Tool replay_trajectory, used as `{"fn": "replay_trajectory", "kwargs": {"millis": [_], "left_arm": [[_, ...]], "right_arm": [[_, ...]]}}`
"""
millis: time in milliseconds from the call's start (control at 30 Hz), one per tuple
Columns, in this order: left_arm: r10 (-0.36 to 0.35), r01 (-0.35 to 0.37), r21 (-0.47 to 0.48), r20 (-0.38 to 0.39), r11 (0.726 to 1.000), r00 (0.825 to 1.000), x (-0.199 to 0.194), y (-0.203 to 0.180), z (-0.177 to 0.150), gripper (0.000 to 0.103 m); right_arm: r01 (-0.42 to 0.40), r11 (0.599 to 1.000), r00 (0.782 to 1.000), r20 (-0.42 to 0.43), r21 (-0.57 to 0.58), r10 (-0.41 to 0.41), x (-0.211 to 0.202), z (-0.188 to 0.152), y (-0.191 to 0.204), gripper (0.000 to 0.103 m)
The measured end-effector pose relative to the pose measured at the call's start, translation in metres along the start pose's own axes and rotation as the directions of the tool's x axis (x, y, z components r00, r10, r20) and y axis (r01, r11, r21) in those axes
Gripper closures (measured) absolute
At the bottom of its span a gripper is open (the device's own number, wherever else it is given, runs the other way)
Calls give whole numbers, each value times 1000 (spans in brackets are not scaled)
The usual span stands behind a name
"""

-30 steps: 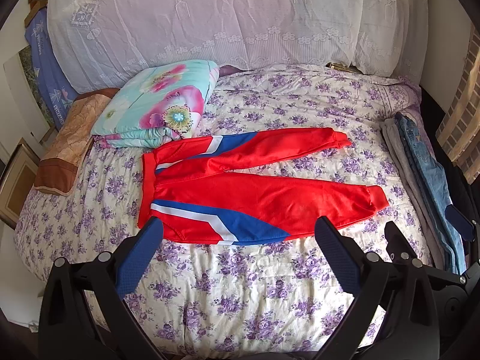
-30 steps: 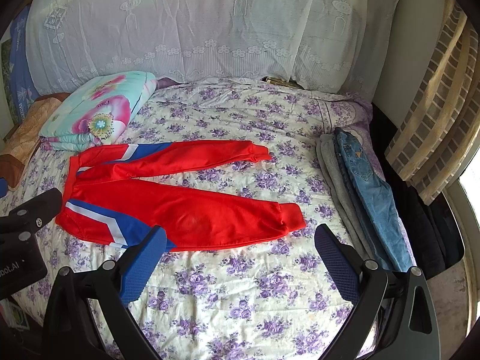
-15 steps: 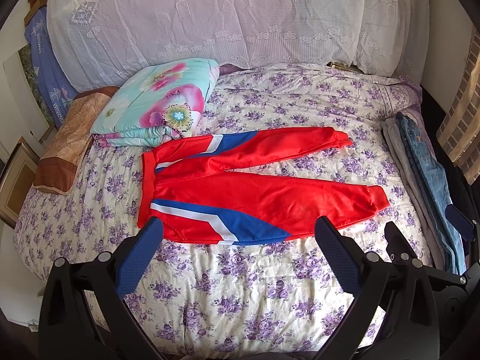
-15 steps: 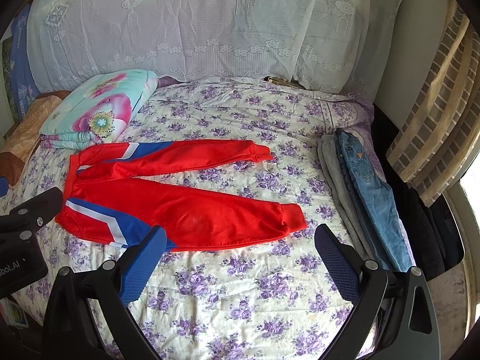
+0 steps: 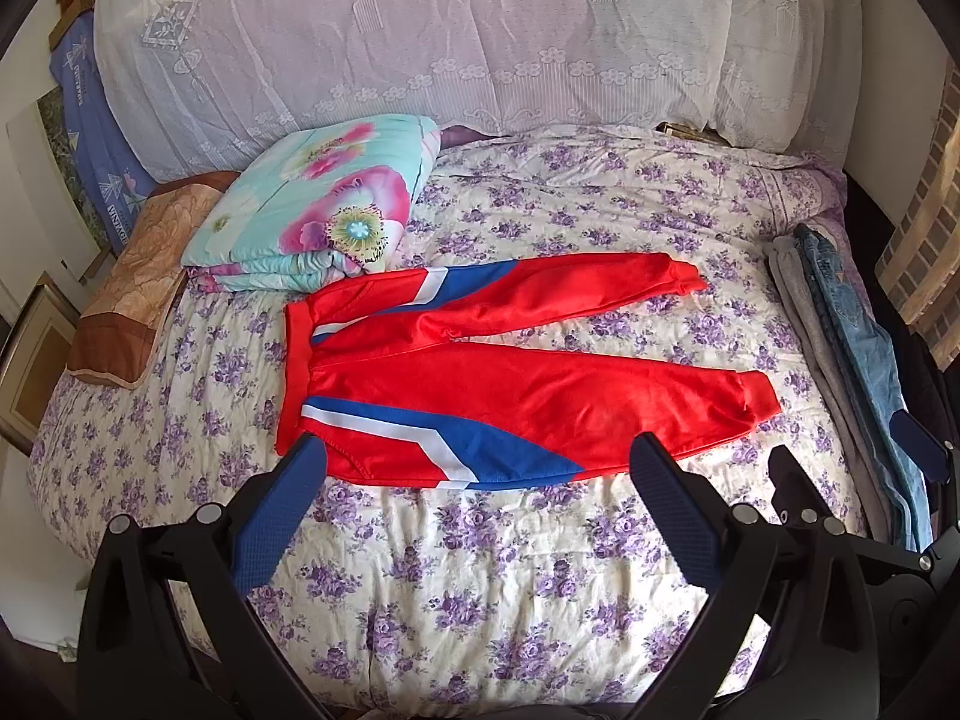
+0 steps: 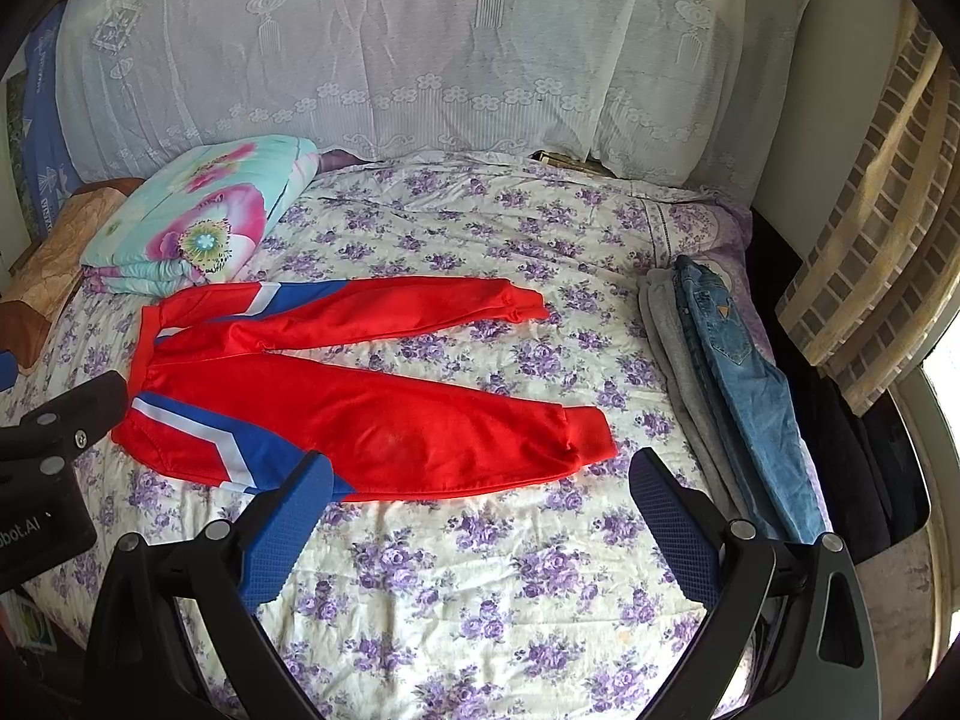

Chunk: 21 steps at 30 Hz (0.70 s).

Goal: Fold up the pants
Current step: 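Grasp the waistband with the left gripper while the right gripper grasps a cuff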

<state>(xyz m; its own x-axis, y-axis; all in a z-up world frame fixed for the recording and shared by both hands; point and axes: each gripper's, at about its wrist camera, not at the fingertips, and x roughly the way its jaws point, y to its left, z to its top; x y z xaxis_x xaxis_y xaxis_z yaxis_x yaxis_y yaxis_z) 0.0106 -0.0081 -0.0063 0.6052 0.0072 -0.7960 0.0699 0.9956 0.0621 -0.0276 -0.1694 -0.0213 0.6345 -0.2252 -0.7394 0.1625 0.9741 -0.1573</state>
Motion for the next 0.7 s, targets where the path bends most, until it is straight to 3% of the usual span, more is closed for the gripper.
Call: {"fn": "replay_trajectory", "kwargs": {"millis": [300,433,500,567,700], "left_arm": [[-9,9,-8,-20,1000,1000,11,4,-7,5],[-50,41,-81,-113,996,992,40,19,-12,5],[-99,64,-183,-189,981,977,67,39,-19,5],[-138,57,-309,-246,949,959,100,68,-33,5],[-92,-74,-434,-350,898,932,170,125,-62,5]], "right_arm": [[-2,1000,1000,-6,-4,2,1,-1,1,4],[-5,1000,1000,-17,5,5,10,-4,-2,4],[-29,1000,999,-19,8,29,23,-10,-4,4],[-45,999,998,-32,-8,45,36,-18,-7,4],[-52,997,995,-93,-48,47,64,-37,-12,4]]}}
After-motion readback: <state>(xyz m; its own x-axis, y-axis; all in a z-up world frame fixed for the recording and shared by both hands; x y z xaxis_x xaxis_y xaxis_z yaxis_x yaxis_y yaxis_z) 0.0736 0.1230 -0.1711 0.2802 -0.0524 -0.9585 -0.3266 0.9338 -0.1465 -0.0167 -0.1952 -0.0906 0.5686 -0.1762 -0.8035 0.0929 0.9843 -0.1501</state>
